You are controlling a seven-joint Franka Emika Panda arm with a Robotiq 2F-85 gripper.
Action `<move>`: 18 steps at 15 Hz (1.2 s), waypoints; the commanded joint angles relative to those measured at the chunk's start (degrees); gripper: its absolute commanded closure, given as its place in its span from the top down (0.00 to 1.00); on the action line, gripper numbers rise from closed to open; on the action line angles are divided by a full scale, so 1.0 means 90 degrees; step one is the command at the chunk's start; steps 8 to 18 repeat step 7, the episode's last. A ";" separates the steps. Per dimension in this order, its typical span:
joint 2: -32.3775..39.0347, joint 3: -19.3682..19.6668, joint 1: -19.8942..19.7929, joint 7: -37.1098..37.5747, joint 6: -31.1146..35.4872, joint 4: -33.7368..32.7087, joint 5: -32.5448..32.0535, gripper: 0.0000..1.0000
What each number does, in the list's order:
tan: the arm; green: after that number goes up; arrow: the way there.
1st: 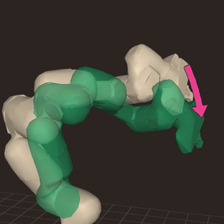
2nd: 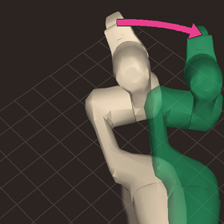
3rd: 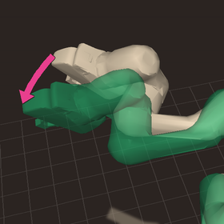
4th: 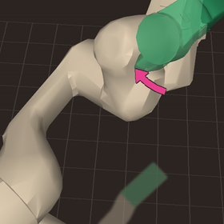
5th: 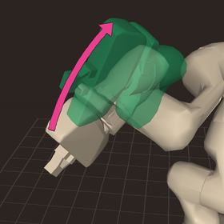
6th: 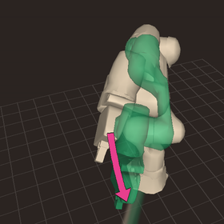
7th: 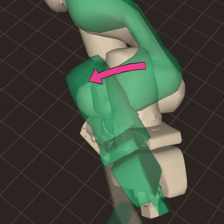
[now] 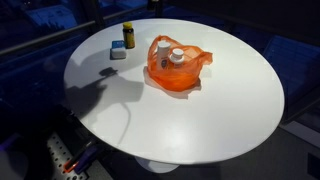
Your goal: Pick up the white medicine bottle and put it in the orange plastic
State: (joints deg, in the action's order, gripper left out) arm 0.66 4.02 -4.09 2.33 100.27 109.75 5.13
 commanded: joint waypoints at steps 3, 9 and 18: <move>-0.0142 -0.0025 0.0039 0.0449 -0.0829 -0.0424 -0.0603 1.00; -0.0118 -0.0004 0.0019 0.0280 -0.0701 -0.0336 -0.0545 1.00; -0.0118 -0.0004 0.0019 0.0280 -0.0701 -0.0336 -0.0545 1.00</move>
